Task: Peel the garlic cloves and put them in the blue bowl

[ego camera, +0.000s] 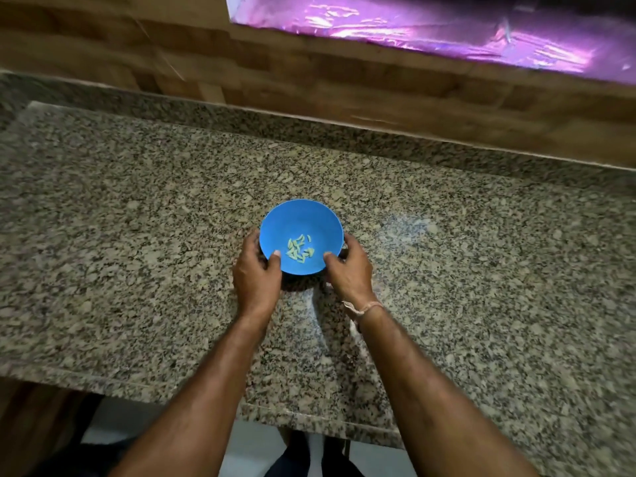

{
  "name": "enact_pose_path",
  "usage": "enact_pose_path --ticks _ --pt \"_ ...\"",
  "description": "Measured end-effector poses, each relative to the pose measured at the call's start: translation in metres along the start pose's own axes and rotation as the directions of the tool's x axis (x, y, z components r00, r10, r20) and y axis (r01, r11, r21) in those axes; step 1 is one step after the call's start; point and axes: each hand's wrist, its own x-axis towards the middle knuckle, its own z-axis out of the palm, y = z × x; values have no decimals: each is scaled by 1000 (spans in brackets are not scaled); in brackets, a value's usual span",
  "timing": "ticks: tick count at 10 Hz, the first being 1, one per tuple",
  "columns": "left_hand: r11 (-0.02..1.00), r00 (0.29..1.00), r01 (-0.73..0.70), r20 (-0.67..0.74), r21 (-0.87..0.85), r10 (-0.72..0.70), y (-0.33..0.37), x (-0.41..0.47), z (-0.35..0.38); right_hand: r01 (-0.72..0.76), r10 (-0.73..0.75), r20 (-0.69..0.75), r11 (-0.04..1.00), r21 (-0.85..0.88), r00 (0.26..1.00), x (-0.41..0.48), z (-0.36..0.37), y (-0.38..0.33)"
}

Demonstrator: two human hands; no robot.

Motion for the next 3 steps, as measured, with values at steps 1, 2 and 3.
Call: enact_pose_path --ticks 1,2,3 --pt "1000 998 13 58 -20 -12 12 0 4 -37 34 -46 997 -63 998 2 -7 -7" --pt "1000 989 22 147 12 -24 20 3 8 -57 50 -74 993 -103 996 2 -19 -10" --pt "991 992 -37 124 126 21 32 2 3 -17 6 -106 995 -102 994 -9 -32 -15"
